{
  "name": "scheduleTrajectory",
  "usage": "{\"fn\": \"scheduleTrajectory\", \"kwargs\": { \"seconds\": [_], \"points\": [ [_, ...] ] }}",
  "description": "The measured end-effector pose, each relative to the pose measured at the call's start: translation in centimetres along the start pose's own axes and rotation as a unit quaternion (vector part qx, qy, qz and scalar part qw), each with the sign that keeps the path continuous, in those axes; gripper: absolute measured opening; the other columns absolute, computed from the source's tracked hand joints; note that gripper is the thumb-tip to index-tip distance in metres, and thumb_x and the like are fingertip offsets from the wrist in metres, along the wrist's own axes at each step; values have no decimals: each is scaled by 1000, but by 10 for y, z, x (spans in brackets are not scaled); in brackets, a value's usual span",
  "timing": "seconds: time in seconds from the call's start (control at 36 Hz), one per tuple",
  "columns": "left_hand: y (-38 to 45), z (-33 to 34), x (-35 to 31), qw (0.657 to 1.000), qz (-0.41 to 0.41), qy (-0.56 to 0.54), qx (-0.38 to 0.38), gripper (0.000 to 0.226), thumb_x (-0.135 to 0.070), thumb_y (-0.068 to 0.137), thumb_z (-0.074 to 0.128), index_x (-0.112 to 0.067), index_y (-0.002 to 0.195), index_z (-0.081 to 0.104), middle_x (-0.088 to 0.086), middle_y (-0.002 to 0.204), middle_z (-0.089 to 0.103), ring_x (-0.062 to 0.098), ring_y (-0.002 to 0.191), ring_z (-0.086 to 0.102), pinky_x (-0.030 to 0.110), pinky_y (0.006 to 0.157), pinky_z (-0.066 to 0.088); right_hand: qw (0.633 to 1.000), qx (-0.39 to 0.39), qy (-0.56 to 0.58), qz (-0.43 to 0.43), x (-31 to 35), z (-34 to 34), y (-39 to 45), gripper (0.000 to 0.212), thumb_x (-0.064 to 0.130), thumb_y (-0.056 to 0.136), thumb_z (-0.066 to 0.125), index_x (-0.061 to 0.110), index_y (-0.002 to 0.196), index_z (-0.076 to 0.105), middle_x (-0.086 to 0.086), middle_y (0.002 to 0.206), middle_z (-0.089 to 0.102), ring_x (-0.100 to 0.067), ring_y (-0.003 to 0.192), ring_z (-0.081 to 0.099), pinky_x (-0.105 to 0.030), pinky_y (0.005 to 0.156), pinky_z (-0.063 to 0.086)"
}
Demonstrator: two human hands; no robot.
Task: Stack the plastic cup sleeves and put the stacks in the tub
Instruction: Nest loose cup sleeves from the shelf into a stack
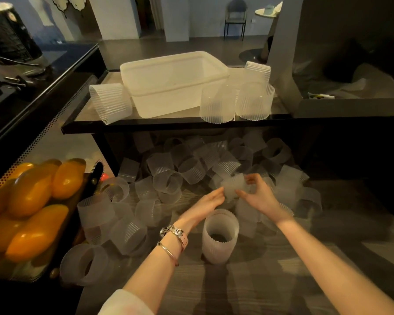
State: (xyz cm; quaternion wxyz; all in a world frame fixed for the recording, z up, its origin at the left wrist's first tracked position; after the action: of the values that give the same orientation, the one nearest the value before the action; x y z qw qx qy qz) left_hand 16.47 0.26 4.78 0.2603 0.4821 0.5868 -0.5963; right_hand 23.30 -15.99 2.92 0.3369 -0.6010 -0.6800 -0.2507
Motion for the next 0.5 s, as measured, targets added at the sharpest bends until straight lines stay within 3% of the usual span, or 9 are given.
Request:
{"fn": "scheduleTrajectory", "kwargs": {
  "seconds": [0.11,0.22,0.31,0.42,0.5],
  "points": [
    [-5,-6,8,999,13,-31,-24,51,-24,100,37,-24,148,19,-1,153,25,12,139,24,19,99,24,999,15,19,-21,6,4,-4,54,34,80,71,15,125,48,-2,119,55,-15,114,50,-29,96,41],
    [-14,-12,10,996,37,-62,-60,48,-17,100,36,-25,146,23,-1,149,33,13,135,30,31,108,28,996,27,69,-45,18,8,-10,43,31,88,61,16,127,50,0,123,54,-11,115,49,-24,94,39],
    [-22,-16,9,990,71,-51,-112,50,-5,98,37,-23,144,30,3,140,43,12,126,40,25,103,34,991,42,113,-57,30,7,-16,36,23,96,48,13,130,50,-2,127,52,-12,117,49,-24,97,40],
    [-34,-20,9,973,133,-20,-187,57,5,92,46,-21,141,35,8,122,48,0,92,49,2,79,41,987,40,131,-90,40,8,-26,35,4,96,42,7,131,49,-6,125,50,-8,111,49,0,86,37],
    [-41,-20,5,961,165,-28,-218,60,7,88,53,-19,140,37,4,114,45,4,100,53,9,88,45,979,45,160,-119,52,7,-35,40,-7,92,43,7,130,48,-3,115,51,-4,101,53,0,84,39]
  ]
}}
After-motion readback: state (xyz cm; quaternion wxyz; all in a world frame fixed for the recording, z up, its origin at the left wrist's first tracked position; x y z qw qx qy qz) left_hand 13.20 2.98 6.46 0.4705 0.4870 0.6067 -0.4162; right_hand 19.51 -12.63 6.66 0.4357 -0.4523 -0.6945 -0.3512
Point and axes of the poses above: each hand's wrist, its own y-axis towards the middle knuckle, its own z-axis out of the palm, x = y × z, the point moved 1 cm from there along y, towards the middle knuckle
